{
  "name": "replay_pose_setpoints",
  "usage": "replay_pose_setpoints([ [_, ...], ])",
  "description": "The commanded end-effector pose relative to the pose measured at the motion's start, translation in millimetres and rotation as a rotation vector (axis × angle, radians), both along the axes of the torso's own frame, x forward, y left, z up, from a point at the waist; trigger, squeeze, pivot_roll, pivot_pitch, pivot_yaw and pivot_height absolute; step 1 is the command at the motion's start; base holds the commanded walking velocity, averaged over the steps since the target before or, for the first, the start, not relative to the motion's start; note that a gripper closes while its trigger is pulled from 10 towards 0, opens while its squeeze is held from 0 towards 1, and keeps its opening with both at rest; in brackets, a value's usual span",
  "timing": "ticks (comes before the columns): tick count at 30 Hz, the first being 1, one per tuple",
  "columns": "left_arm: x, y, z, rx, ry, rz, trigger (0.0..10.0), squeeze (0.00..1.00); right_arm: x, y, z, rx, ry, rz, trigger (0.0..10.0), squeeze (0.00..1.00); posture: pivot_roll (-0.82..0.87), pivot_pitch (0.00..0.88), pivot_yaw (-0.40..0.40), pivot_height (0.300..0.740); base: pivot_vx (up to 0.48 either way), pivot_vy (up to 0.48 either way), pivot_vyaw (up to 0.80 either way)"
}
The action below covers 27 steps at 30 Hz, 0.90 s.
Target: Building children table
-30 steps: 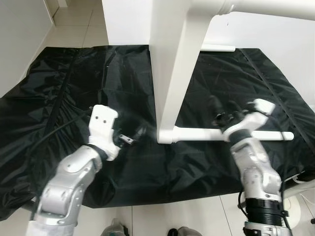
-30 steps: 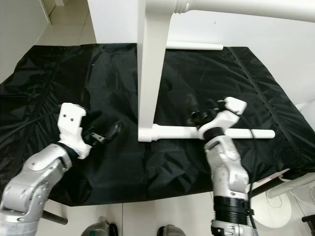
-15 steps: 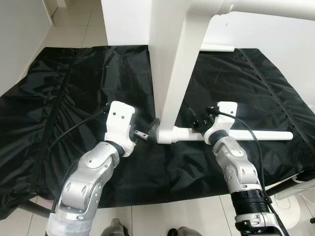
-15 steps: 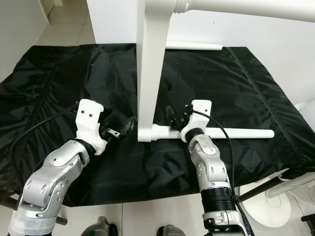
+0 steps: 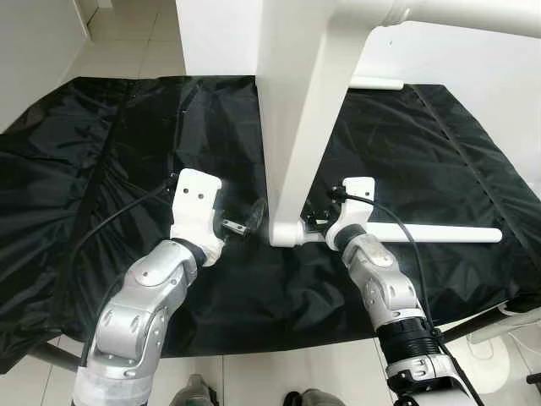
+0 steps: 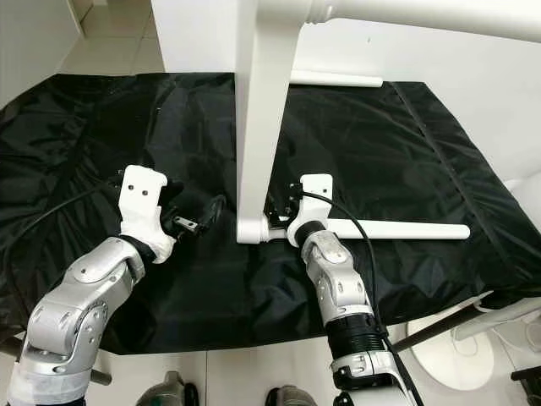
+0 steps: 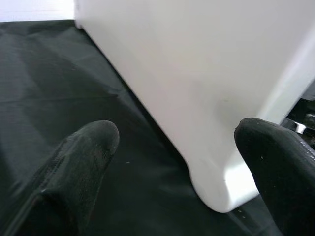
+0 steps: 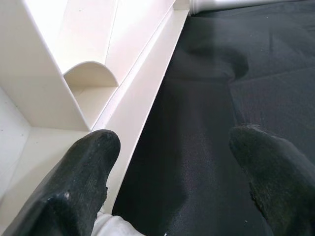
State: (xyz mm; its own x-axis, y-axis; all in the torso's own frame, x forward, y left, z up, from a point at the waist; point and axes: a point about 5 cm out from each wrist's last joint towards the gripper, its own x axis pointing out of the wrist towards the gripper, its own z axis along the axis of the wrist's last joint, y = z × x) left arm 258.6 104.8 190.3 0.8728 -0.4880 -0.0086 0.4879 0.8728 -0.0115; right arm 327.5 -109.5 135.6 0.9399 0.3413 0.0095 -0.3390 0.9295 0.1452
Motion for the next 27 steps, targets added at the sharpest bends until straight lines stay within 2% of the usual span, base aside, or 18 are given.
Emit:
replay_pose_setpoints([
  [1, -2.3, 1.4, 1.5, 0.011, -0.002, 0.05, 10.0, 0.0, 0.1, 8.1, -3.4, -0.006, 0.007, 0.039, 10.0, 0.0, 0.09, 0.069, -0.044, 0.74, 0.0, 0.0, 0.0],
  [17, -4.4, 9.2, 8.5, 0.042, -0.009, 0.057, 10.0, 0.0, 0.2, 50.8, -8.9, 0.023, 0.018, 0.166, 10.0, 0.0, 0.11, 0.072, -0.043, 0.74, 0.0, 0.0, 0.0],
  [27, -5.0, 9.9, 8.4, 0.047, -0.008, 0.054, 10.0, 0.0, 0.4, 53.3, -8.7, 0.027, 0.019, 0.173, 10.0, 0.0, 0.11, 0.072, -0.043, 0.74, 0.0, 0.0, 0.0],
])
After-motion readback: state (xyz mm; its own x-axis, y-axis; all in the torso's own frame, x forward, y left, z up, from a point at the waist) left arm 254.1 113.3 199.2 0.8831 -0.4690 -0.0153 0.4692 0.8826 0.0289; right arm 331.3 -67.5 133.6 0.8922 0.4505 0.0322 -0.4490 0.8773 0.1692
